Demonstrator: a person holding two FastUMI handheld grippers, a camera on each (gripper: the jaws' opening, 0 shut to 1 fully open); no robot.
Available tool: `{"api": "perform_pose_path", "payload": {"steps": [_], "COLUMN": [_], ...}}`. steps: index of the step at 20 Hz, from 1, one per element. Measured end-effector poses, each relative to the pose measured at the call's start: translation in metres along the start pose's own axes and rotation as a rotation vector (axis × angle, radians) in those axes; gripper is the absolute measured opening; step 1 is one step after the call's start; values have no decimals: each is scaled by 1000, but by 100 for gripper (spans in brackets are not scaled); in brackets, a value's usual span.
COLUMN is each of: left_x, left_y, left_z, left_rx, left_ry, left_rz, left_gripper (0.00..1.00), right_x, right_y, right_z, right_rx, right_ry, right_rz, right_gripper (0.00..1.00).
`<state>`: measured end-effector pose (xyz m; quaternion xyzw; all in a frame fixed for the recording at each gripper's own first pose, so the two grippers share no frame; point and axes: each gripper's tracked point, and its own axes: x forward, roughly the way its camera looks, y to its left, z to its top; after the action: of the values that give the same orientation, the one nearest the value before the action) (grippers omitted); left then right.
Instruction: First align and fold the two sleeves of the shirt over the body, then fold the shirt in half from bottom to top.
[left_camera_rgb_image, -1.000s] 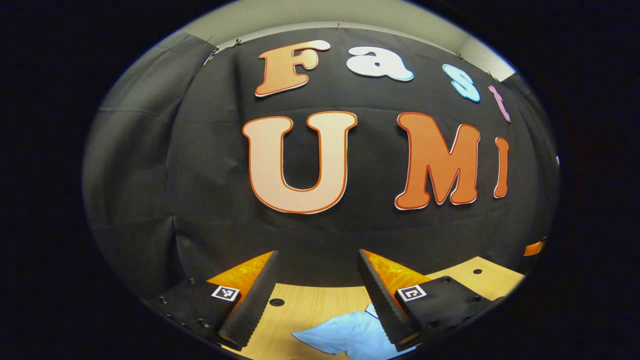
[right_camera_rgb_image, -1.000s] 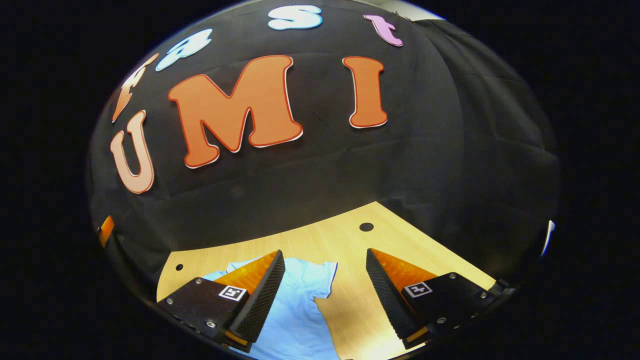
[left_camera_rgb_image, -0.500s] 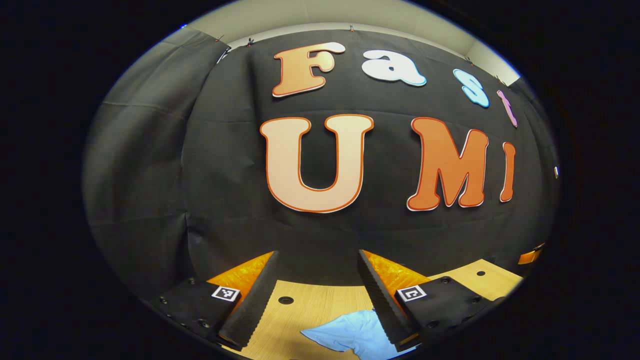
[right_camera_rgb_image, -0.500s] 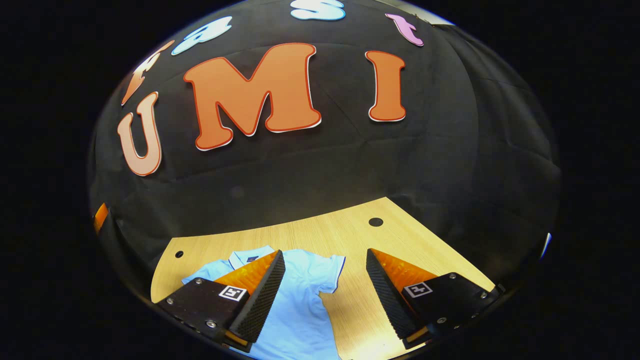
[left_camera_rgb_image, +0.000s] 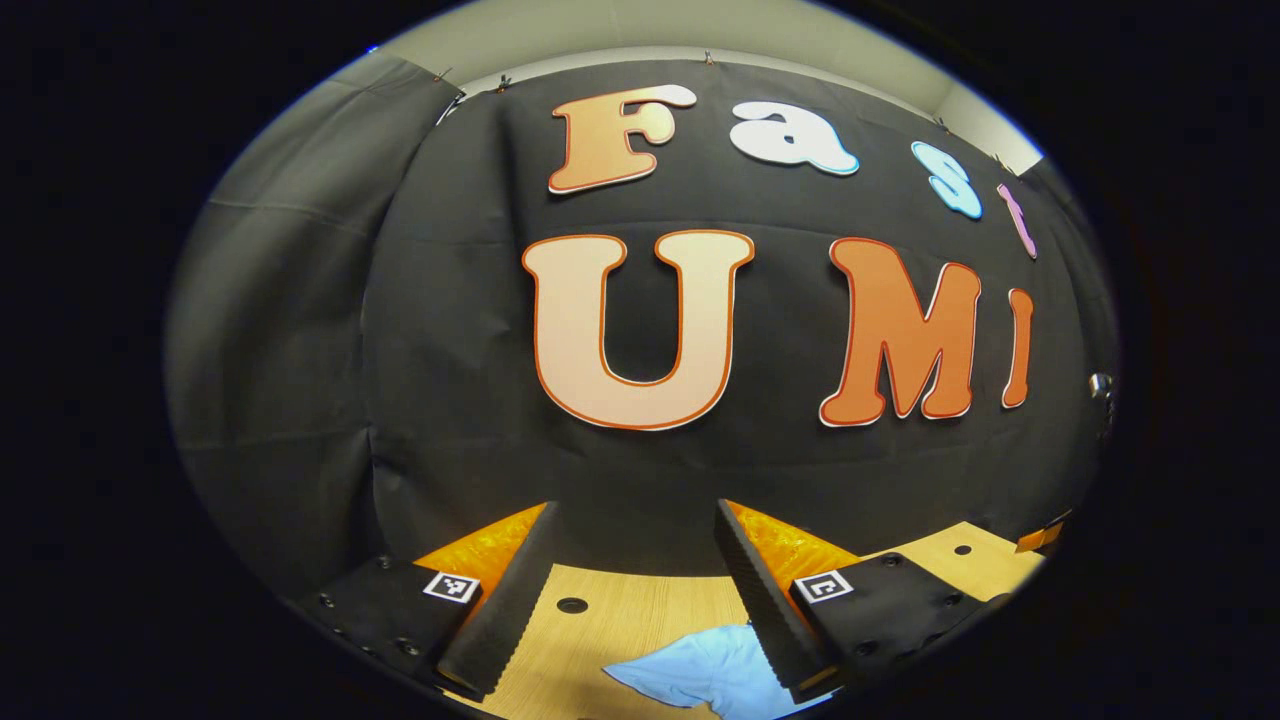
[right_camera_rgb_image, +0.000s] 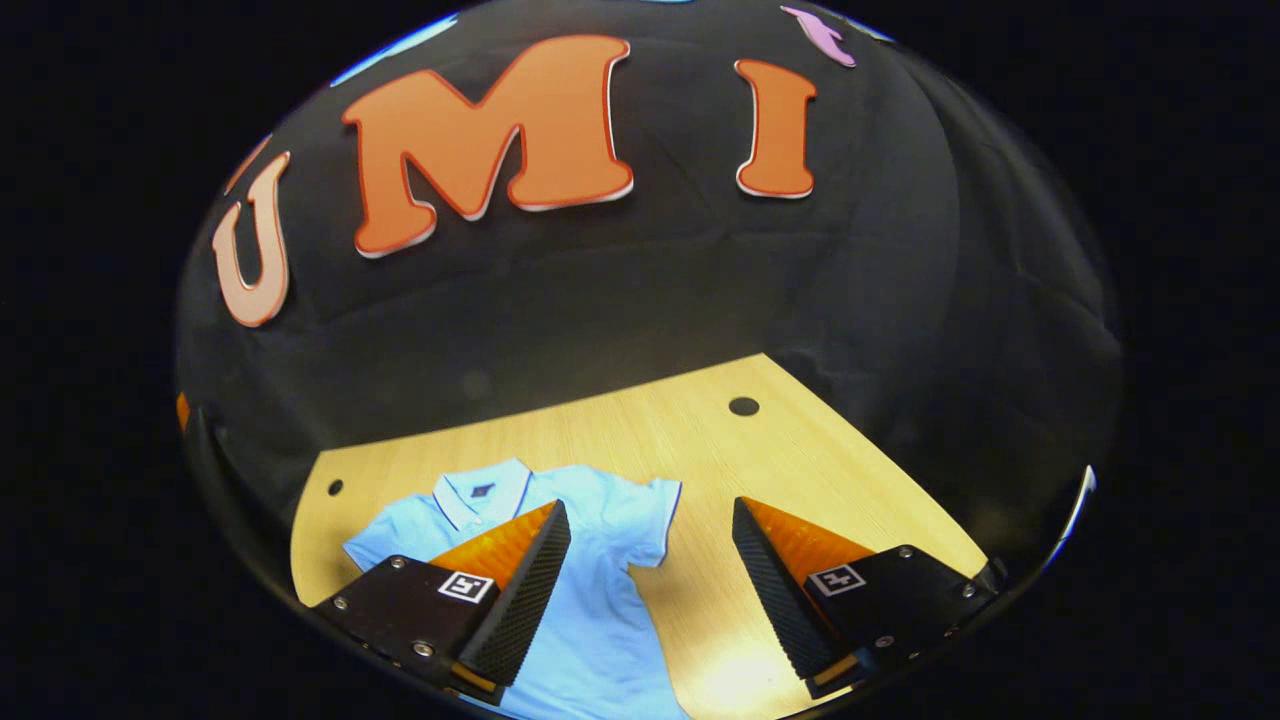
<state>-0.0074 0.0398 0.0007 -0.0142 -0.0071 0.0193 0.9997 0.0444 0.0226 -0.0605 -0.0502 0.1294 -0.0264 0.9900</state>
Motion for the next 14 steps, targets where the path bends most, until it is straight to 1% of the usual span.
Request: {"api": "perform_pose_path", "payload": {"steps": [1,2,3,4,5,6,7,8,9,11,14], "left_x": [2,4,7,8,9,10,12,13,15,16,15], "left_y": [0,3,6,10,13,15,19,23,30,40,55], "left_z": [0,-1,-1,-4,-6,-10,-14,-19,-24,-30,-38], "left_rx": [3,6,7,4,-1,-6,-14,-18,-17,-4,11], "left_ry": [-1,1,3,6,11,20,28,39,51,64,80], "left_rz": [-4,0,5,10,14,16,21,30,43,68,98], "left_gripper": [98,98,96,96,98,98,96,98,98,98,98], "right_x": [9,26,43,61,80,97,116,132,146,166,189], "right_y": [3,5,5,5,3,1,1,-1,-2,-1,-1], "right_z": [-4,-12,-19,-23,-29,-36,-43,-51,-58,-75,-97], "right_rx": [13,26,36,45,52,53,49,43,31,28,19], "right_ry": [43,93,141,181,225,265,297,335,371,450,516], "right_rz": [7,12,12,6,-6,-20,-31,-42,-53,-55,-73], "right_gripper": [99,99,99,99,99,98,99,99,99,99,99]}}
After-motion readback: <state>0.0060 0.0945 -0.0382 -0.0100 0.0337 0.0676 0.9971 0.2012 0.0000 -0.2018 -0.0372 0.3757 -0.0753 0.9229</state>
